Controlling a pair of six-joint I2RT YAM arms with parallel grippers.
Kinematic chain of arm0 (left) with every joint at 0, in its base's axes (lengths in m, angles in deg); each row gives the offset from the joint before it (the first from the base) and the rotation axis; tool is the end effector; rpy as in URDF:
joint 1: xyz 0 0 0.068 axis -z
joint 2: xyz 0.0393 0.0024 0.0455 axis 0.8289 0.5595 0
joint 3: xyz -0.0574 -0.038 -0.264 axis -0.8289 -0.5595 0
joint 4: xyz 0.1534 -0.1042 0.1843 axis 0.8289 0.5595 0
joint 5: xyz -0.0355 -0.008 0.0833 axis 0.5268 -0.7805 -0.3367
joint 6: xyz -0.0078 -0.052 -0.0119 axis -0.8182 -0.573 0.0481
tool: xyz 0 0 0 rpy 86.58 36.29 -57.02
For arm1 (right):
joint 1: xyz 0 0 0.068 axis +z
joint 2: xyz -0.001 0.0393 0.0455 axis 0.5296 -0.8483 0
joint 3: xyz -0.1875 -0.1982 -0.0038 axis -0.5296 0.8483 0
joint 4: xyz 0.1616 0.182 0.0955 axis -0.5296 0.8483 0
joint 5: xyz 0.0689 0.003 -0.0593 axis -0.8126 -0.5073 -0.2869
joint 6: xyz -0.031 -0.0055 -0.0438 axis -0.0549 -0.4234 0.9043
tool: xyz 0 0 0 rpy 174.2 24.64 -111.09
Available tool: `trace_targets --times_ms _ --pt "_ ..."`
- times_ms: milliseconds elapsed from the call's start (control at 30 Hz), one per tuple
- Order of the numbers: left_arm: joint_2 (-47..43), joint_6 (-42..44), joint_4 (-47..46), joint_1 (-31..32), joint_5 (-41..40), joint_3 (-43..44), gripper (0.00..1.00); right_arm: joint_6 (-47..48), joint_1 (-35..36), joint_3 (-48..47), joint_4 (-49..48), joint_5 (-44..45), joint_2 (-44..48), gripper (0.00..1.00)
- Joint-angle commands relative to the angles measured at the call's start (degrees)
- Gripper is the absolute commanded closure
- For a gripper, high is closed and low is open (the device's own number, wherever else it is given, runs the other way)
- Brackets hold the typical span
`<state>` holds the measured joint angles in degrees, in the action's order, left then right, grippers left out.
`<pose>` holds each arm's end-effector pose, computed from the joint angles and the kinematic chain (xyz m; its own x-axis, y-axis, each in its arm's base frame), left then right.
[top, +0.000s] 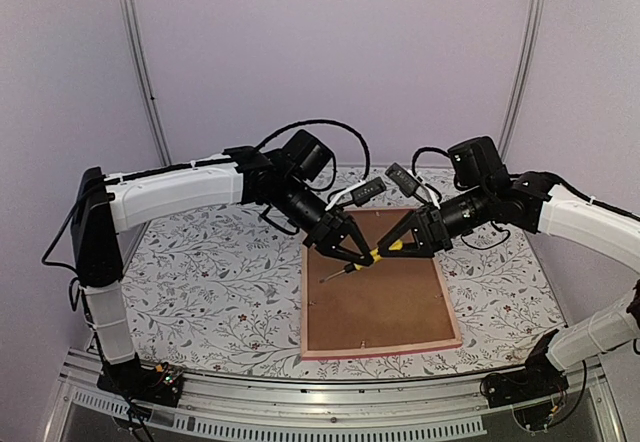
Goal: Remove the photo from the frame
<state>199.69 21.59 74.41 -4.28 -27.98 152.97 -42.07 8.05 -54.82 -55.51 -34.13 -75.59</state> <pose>0.2364 -0.3486 0.2913 -0.4147 0.5967 -0.6870 0.7778 -0.1593 -0.6079 0.1939 0.2000 0.3153 -0.5754 -0.3922 -0.7177 -0.8022 0.0995 0.5887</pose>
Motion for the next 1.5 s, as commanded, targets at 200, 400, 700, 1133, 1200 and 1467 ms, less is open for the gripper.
trace_targets --times_ms 200,400,700,1133,1200,1467 --pt "0.81 2.12 2.27 1.21 -0.45 1.27 1.0 1.1 1.54 -1.65 2.34 2.43 -0.87 0.65" --pt "1.01 2.12 2.27 1.3 -0.55 1.14 1.0 0.99 1.67 -1.32 1.99 2.92 -0.87 0.8" --pt "-0.79 -0.87 -1.92 0.93 -4.73 -2.49 0.6 -0.28 1.72 -0.57 1.79 8.64 0.35 1.0" --pt "-7.03 -10.69 -15.59 -4.44 -10.4 -14.3 0.08 -4.44 1.67 2.15 0.55 19.62 1.44 1.0" --pt "-8.09 -13.21 -18.15 -6.33 -13.33 -16.91 0.06 -5.06 1.68 2.31 0.55 21.77 1.04 1.0" --pt "-9.49 -23.4 -24.41 -10.77 -22.84 -25.36 0.04 -6.61 1.92 2.14 1.29 27.16 -2.92 1.0"
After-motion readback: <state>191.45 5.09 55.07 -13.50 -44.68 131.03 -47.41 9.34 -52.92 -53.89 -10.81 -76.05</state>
